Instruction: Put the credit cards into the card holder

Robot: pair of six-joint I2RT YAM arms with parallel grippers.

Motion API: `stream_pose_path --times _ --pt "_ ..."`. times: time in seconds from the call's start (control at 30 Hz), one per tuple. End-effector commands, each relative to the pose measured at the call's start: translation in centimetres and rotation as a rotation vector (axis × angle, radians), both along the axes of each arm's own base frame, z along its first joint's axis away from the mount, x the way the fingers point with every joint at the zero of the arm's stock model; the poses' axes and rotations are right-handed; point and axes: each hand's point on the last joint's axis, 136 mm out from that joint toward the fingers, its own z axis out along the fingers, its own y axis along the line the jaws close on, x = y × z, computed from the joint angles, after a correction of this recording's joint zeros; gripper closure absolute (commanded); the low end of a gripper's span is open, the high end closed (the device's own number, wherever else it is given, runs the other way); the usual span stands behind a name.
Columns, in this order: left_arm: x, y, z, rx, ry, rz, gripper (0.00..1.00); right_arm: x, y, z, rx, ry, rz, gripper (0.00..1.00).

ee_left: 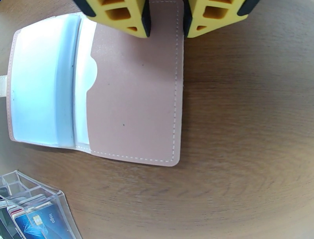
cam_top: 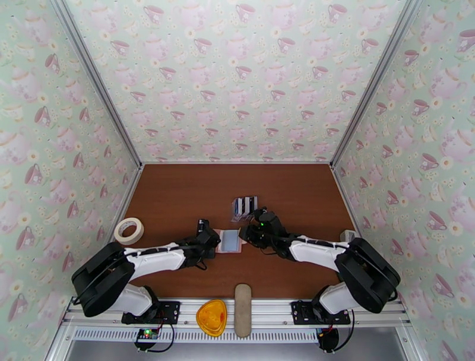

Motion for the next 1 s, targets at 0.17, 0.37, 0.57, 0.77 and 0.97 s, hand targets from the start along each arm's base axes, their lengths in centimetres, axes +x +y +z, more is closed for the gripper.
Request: stream_pose_path --times 0.17,0.37,0.57,0.77,0.97 --pt "-2.0 -1.8 -2.0 -0.039 0.115 -0.058 0.70 -0.3 4.2 -0.5 0.038 0.022 0.130 0.64" --pt "-2.0 -1.7 -1.9 -0.034 0.109 -0.064 0.69 -0.3 5.6 -1.8 0.032 0.047 0.151 0.64" --pt "-2.0 -1.1 -1.9 -0.021 0.116 -0.061 0.70 -0.8 3.3 -4.4 -0.082 0.108 0.111 0.64" --pt "-2.2 -0.3 -2.3 0.000 0.129 -0.060 0.70 -1.8 1.3 -7.8 -0.202 0.188 0.094 0.65" --pt "-2.5 0.3 -2.9 0.005 0.159 -0.048 0.70 -2.2 0.4 -9.7 -0.257 0.230 0.085 0.66"
